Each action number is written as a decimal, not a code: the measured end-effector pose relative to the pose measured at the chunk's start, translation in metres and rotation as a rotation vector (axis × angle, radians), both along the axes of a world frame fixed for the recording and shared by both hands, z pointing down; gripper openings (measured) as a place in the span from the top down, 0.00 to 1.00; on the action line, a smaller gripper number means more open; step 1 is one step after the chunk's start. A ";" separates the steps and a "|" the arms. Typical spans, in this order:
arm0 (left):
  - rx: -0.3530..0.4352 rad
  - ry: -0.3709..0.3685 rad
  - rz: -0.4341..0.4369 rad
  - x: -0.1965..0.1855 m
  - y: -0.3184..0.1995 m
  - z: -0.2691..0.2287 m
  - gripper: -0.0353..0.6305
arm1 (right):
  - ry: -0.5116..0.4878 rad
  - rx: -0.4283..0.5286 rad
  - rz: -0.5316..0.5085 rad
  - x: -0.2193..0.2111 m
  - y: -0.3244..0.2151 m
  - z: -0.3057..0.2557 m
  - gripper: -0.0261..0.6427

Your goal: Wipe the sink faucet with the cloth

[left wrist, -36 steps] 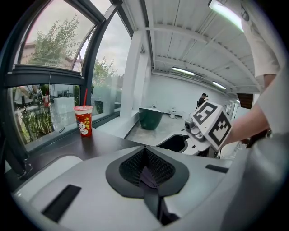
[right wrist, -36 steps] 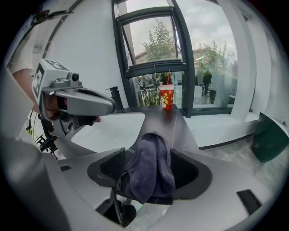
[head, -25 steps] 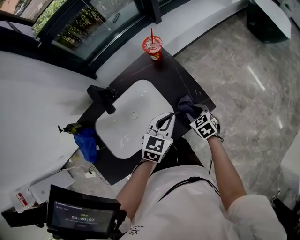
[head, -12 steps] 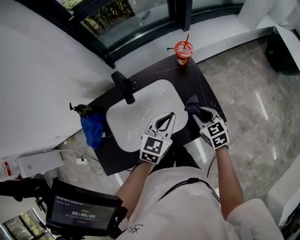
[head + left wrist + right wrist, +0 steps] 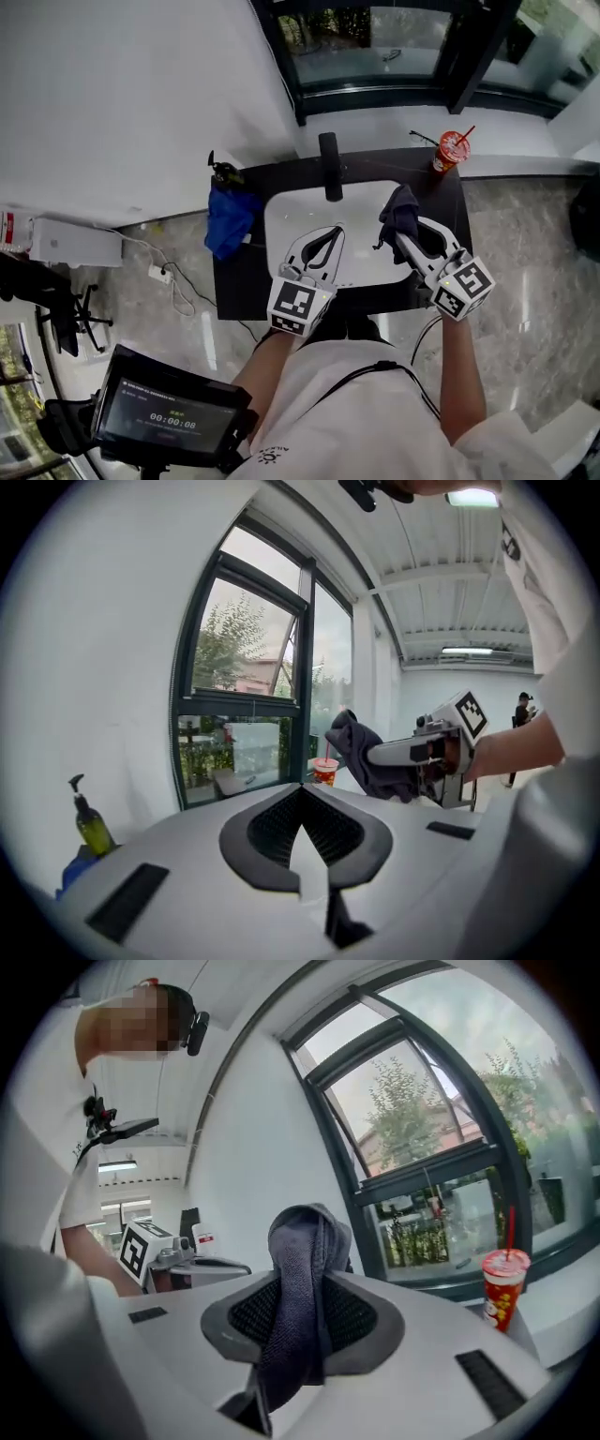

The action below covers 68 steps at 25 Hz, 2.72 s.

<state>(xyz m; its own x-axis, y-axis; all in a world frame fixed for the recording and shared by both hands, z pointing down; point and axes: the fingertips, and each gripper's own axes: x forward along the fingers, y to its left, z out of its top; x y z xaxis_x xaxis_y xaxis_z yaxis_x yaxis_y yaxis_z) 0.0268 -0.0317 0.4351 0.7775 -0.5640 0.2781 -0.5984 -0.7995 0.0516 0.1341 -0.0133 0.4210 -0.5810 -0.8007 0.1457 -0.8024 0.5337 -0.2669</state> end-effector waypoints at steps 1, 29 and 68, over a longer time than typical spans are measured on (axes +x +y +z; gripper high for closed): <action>0.002 -0.002 -0.025 -0.010 -0.002 0.000 0.96 | 0.002 0.007 -0.026 -0.008 -0.006 -0.002 0.78; -0.039 -0.025 -0.190 -0.070 -0.050 0.010 0.96 | 0.542 -0.034 -0.329 -0.064 -0.265 0.039 0.78; -0.057 -0.019 -0.176 -0.057 -0.070 0.017 0.96 | 0.673 0.006 -0.570 -0.070 -0.232 0.022 0.78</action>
